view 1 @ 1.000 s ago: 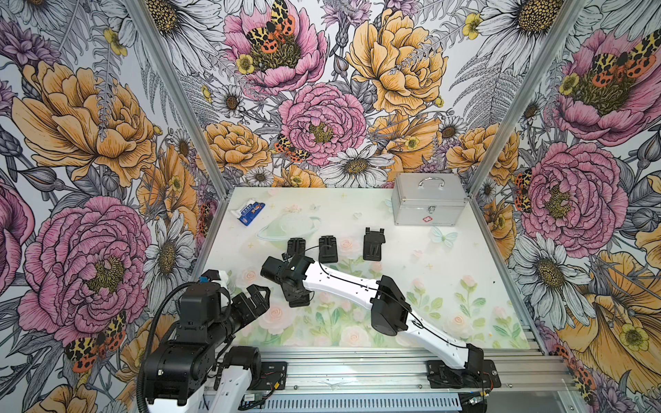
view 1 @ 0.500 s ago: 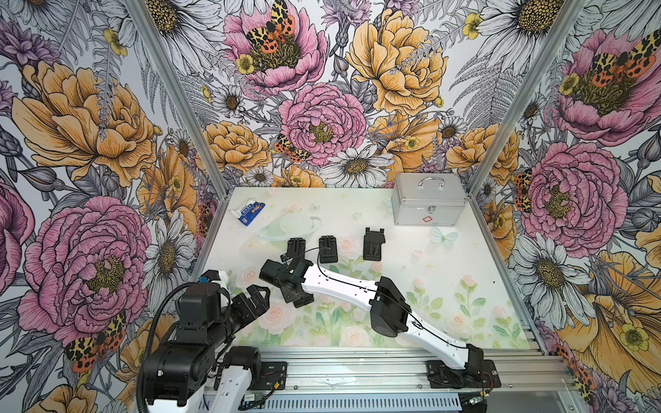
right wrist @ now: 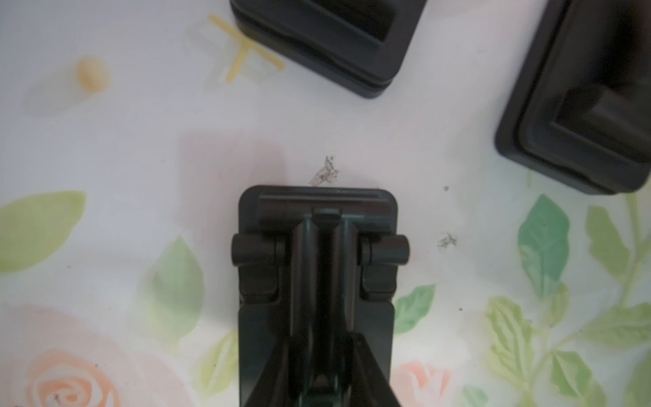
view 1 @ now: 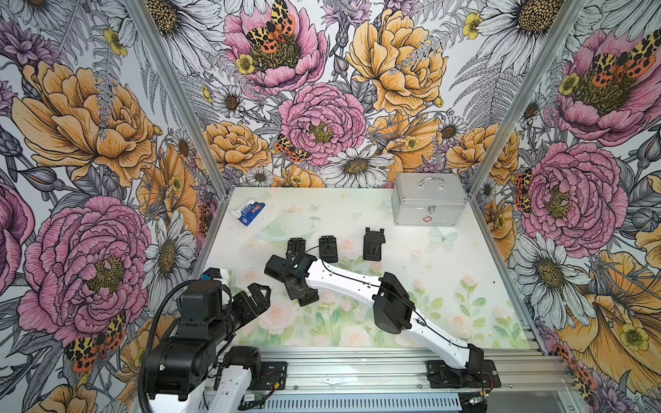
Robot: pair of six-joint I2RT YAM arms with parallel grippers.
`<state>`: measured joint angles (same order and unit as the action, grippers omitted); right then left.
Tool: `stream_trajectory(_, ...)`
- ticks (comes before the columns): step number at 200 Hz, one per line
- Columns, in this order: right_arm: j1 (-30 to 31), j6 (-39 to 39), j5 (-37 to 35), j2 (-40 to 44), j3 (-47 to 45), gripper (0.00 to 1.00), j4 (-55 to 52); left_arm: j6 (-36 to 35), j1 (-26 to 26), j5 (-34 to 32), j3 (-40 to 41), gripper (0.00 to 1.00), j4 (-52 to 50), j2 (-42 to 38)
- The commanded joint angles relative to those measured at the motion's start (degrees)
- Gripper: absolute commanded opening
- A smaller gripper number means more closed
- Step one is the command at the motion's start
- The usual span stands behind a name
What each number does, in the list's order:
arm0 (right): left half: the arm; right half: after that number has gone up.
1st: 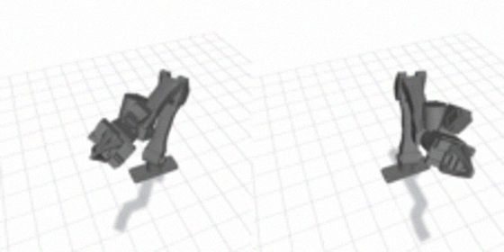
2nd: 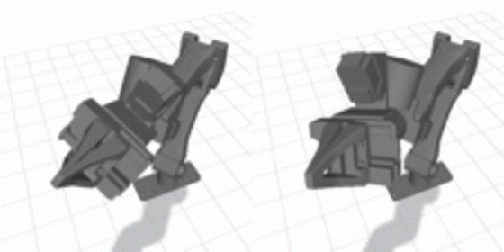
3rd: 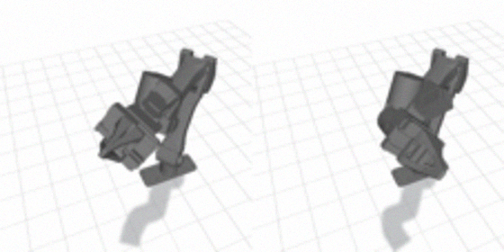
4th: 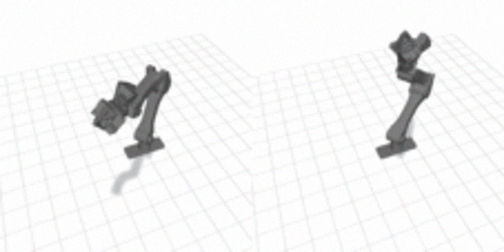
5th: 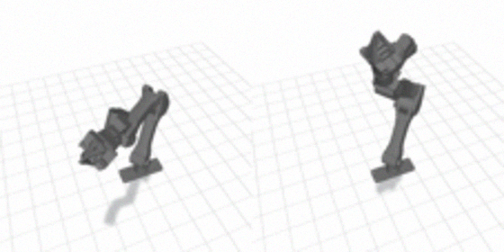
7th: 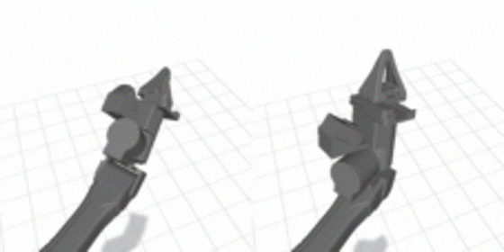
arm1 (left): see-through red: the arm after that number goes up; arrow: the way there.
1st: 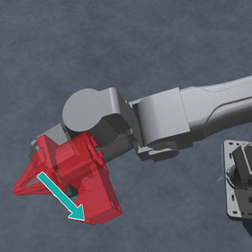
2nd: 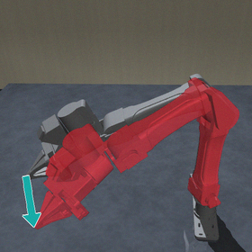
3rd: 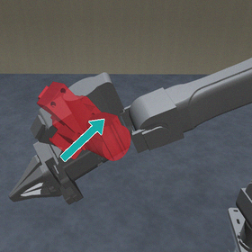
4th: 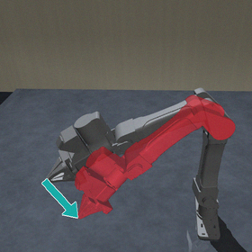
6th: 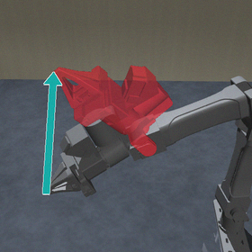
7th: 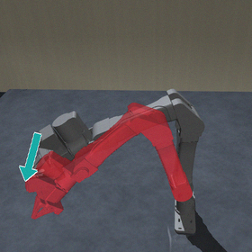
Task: Open the phone stand
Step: Pick up the phone stand at the center of the board, then open the phone stand.
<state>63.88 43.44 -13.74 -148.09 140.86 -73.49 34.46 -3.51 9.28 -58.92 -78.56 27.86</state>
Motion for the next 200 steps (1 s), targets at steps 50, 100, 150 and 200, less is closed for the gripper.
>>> stream_trajectory(50, -8.95, -2.5, 6.14, 14.38, -4.24, 0.0, -0.95, -1.15, 0.43, 3.34, -1.77, 0.99, 14.59, 10.38)
stream_trajectory(100, -16.24, -4.95, 15.87, 21.18, -5.6, 0.0, 0.43, -0.01, -0.35, 8.74, -4.21, 0.99, 26.97, 22.91)
stream_trajectory(150, -25.12, -3.49, 28.29, 31.24, -16.14, 0.0, 11.14, 2.02, -4.39, 16.69, -8.02, 0.99, 39.64, 35.84)
stream_trajectory(200, -33.05, 3.93, 41.63, 41.82, -35.0, 0.0, 29.56, 8.61, -5.28, 28.77, -3.65, 0.99, 58.13, 44.63)
